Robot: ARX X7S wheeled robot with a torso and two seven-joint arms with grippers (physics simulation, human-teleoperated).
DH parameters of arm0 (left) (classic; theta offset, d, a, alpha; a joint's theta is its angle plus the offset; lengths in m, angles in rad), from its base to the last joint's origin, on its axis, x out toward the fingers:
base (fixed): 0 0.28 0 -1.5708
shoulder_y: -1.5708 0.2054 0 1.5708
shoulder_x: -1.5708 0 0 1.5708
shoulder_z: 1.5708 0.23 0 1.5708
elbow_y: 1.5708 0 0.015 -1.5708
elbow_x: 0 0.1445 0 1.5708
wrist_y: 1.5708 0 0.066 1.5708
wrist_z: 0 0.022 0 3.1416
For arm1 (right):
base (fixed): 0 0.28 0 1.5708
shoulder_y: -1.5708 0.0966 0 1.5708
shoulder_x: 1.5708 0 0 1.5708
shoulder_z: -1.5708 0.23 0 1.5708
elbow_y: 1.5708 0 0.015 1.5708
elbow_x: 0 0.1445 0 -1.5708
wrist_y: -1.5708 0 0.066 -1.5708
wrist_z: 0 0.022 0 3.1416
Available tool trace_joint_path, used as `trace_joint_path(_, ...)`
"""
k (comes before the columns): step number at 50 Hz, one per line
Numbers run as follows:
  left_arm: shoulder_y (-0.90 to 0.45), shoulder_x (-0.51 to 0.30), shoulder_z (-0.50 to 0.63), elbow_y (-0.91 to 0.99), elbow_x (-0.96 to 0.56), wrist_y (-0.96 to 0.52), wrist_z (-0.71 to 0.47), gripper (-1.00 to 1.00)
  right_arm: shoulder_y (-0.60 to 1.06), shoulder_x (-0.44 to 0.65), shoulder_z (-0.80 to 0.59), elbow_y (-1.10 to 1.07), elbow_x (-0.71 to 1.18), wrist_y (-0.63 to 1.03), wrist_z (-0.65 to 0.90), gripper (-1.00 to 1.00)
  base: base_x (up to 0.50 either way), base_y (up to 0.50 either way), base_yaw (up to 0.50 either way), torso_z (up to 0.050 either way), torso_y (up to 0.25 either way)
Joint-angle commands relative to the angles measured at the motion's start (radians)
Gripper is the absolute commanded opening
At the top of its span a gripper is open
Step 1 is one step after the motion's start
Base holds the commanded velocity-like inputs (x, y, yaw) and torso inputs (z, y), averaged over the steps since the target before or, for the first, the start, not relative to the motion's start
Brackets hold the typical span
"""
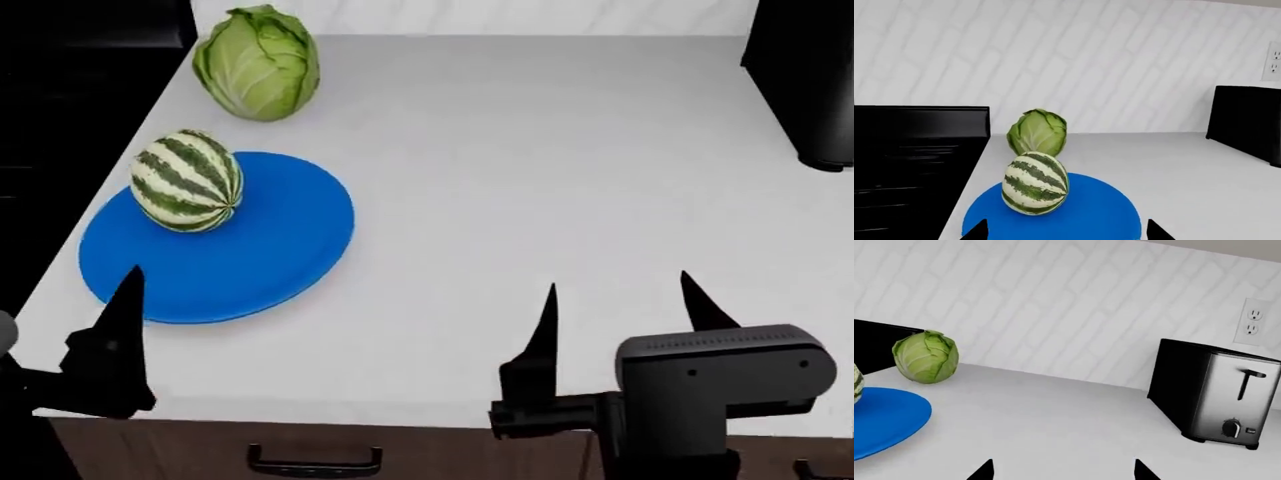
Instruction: Pick the squash from the counter and place it in the microwave.
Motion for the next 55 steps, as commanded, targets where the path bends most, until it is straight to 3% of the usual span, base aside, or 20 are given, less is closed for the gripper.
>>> trace_joint_path(1,-0.021,0.019,-0.019,-0.043,0.027,0.029,0.012,1.00,0.006,-0.014,0.024,0.002,-0.009,-0.001,-0.024,1.00,0.50,0.00,0.00,0.000,0.000)
trace_joint_path(34,-0.014,0.009,-0.016,-0.040,0.009,0.041,0.009,1.00,0.006,-0.006,0.011,-0.012,0.003,0.008,-0.012,1.00,0.50,0.00,0.00,0.000,0.000)
trace_joint_path(47,-0.011,0.003,-0.008,-0.045,0.011,0.041,0.003,1.00,0.004,-0.002,0.008,-0.004,0.006,-0.008,-0.012,1.00,0.00,0.00,0.00,0.000,0.001)
trace_joint_path(55,-0.042,-0.047,-0.073,0.038,-0.122,-0.210,-0.040,1.00,0.004,-0.001,0.000,0.001,0.008,-0.013,-0.014,1.00,0.00,0.00,0.00,0.000,0.000)
